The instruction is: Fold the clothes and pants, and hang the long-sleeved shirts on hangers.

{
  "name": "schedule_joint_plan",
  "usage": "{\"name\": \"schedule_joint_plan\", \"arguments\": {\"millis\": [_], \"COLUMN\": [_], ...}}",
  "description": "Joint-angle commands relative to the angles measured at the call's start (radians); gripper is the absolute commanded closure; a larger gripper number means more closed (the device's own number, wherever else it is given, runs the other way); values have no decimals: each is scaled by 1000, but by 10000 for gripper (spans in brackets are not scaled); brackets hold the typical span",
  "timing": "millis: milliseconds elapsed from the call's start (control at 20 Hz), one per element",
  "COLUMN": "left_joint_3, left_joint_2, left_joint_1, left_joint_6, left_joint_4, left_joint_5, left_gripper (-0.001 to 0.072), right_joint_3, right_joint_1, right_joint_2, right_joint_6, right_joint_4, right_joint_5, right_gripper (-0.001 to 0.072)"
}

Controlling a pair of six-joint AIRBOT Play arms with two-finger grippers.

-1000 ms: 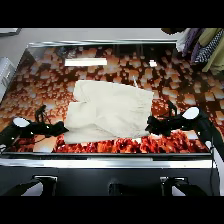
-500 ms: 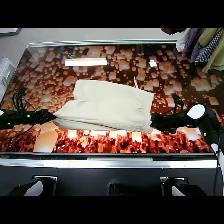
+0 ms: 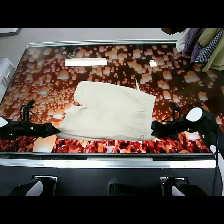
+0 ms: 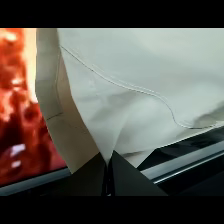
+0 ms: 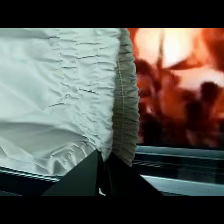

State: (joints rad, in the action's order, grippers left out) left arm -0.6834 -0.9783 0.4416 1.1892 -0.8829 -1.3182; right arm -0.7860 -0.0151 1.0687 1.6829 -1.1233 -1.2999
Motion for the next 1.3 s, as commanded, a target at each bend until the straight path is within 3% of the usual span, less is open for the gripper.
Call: {"name": "schedule_joint_plan", "arguments": {"millis": [0,150,200,250,300,400,450,500,650,700,750,950,1250], "left_joint_3": [54,117,135,151,157,148,134,113,90,99,117,201,261], "left_joint_2": [15,15,15,15,15,16,16,22,87,111,140,183,183], "left_joint_1": [-1,-1,0,0,0,0,2,6,16,12,8,3,3], "left_joint_6": [-39,-54,-68,-68,-68,-41,-16,2,82,143,208,299,462], "left_joint_4": [-1,-27,-29,-35,-35,-34,-34,-34,-95,-142,-179,-179,-96], "left_joint_5": [-68,-63,-59,-50,-37,-5,-7,-23,-55,-62,-61,-31,48], "left_gripper": [697,697,696,694,664,350,232,188,145,19,-13,-13,-13], "right_joint_3": [52,89,98,103,103,97,83,57,2,6,18,128,237], "right_joint_1": [0,0,0,0,0,0,-1,-1,-1,-1,-1,0,0], "right_joint_2": [-1,-1,-1,-1,-1,-2,-7,-23,-84,-93,-94,-93,-93], "right_joint_6": [-22,-22,-22,-18,-18,-8,2,2,72,98,114,150,197], "right_joint_4": [-7,-8,-11,-13,-14,-15,-16,-22,-158,-180,-162,32,32], "right_joint_5": [3,40,47,50,47,21,-10,-48,-129,-151,-169,-42,148], "right_gripper": [686,684,653,593,487,255,162,108,43,43,42,36,48]}}
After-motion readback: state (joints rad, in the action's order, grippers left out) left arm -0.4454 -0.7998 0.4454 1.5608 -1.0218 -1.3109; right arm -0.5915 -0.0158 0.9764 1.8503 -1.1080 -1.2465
